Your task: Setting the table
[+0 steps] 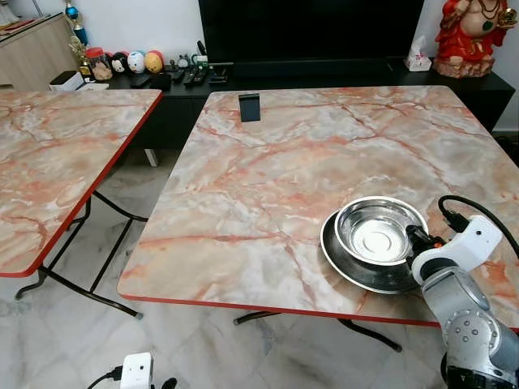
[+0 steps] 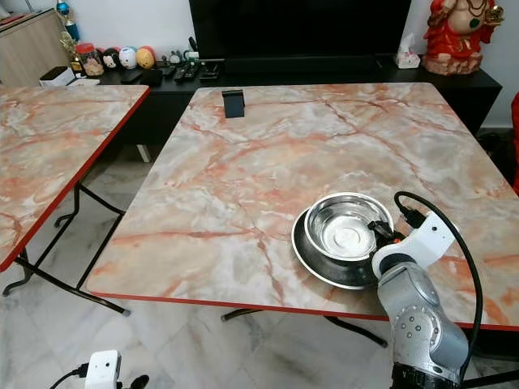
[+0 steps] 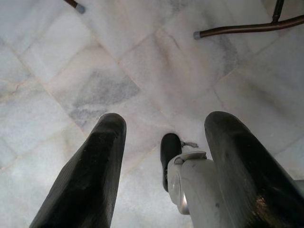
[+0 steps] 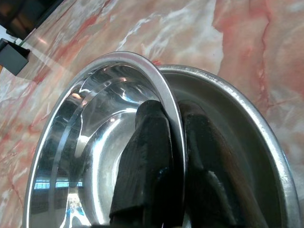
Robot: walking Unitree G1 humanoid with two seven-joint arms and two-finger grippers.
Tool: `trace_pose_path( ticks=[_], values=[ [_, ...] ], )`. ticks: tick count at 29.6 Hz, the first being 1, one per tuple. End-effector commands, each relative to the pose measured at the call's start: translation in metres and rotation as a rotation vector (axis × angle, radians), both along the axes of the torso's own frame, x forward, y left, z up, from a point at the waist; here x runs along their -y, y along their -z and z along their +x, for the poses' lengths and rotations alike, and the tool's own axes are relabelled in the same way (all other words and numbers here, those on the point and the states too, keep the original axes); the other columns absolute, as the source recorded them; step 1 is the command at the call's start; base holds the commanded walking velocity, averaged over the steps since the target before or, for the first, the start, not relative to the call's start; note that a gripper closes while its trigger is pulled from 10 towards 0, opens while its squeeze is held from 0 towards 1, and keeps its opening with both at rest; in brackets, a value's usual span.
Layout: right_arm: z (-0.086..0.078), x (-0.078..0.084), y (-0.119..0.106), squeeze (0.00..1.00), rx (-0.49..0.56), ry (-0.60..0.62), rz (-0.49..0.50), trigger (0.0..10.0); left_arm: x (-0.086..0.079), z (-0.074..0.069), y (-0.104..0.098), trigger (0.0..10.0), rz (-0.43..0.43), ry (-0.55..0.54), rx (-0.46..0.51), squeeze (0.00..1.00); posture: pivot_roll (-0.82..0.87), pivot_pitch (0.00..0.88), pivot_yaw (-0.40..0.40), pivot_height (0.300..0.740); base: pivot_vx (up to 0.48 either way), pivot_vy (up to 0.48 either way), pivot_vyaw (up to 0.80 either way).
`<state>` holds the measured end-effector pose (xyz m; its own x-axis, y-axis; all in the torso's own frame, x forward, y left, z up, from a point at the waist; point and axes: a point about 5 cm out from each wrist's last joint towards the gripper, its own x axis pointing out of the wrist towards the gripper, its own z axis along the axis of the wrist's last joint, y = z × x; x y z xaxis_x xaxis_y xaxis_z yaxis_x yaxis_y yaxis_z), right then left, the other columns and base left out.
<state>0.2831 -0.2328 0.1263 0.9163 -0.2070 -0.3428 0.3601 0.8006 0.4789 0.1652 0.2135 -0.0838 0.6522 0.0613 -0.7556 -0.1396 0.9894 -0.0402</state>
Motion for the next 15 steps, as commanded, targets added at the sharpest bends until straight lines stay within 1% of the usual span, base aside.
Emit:
trace_pose_path(
  ticks=[1, 5, 15],
  values=[
    [0.0032, -0.0038, -0.0008, 0.00, -0.011, -0.011, -0.005, 10.0, -0.0040, -0.0055, 0.0021, 10.0, 0.014, -0.005, -0.029, 0.00, -0.13, 0.000, 0.063, 0.740, 0.000, 0.000, 0.00],
    [0.0035, -0.0055, 0.0006, 0.00, -0.018, -0.013, -0.002, 10.0, -0.0040, -0.0055, 0.0020, 10.0, 0.014, -0.005, -0.027, 0.00, -0.13, 0.000, 0.062, 0.740, 0.000, 0.000, 0.00],
    [0.0044, -0.0032, 0.0016, 0.00, -0.032, -0.003, -0.022, 10.0, -0.0033, -0.0064, 0.0026, 10.0, 0.013, -0.004, -0.032, 0.00, -0.13, 0.000, 0.062, 0.740, 0.000, 0.000, 0.00]
  ],
)
